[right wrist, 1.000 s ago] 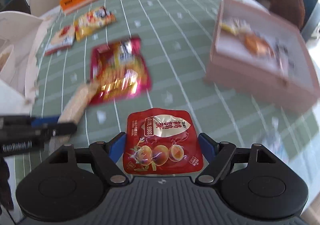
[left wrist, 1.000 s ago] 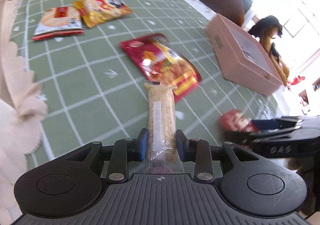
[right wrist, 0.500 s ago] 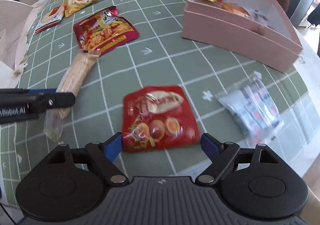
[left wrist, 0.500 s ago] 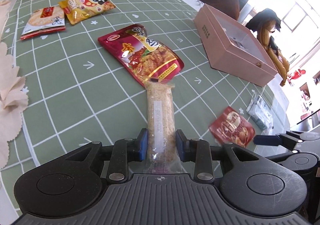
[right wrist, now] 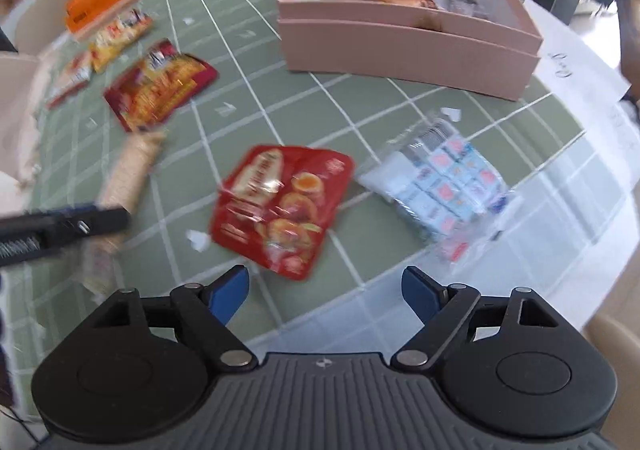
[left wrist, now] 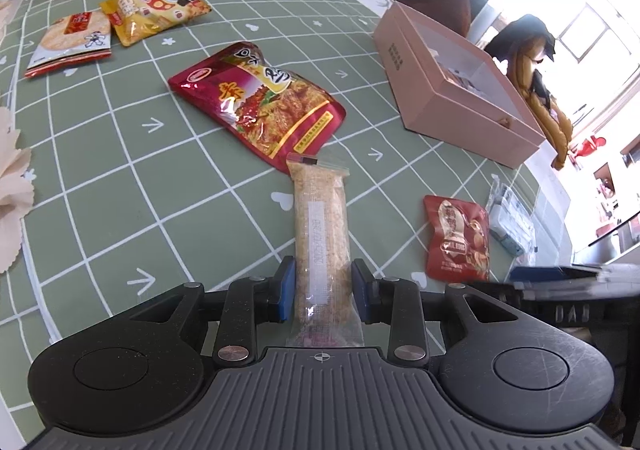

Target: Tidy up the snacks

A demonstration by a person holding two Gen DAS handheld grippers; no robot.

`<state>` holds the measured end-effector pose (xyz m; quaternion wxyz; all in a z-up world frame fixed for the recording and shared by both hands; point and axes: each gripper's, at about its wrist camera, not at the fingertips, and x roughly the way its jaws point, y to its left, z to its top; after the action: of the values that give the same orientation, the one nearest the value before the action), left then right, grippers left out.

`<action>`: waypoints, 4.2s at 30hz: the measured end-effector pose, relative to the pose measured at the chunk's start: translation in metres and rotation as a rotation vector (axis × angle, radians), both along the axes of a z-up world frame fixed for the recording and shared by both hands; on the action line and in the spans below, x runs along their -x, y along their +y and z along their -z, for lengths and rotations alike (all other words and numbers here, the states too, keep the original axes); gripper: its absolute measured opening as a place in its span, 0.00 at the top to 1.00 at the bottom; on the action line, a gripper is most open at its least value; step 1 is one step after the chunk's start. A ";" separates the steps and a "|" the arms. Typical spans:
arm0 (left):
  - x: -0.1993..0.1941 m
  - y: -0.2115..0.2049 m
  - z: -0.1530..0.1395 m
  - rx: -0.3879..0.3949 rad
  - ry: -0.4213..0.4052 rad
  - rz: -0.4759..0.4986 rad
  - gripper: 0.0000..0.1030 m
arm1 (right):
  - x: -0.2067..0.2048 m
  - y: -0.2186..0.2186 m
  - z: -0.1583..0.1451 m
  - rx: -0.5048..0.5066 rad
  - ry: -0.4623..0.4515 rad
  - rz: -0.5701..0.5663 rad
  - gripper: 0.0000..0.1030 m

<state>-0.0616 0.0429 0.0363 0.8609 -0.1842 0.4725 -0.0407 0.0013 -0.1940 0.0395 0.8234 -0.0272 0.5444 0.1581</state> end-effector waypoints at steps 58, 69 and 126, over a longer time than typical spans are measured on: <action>-0.013 -0.028 -0.002 -0.143 -0.028 0.161 0.66 | -0.023 0.035 0.001 0.078 -0.088 -0.096 0.30; -0.005 -0.034 -0.010 -0.067 -0.069 0.093 0.68 | -0.014 -0.017 -0.020 0.010 -0.096 0.004 0.31; -0.109 0.205 -0.003 -0.179 -0.080 -0.403 0.69 | -0.226 0.311 -0.034 -0.172 0.149 -0.032 0.22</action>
<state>0.0477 0.2478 0.0394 0.8825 -0.1962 0.3935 0.1670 0.2271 0.1168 0.0735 0.7773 0.0465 0.5880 0.2190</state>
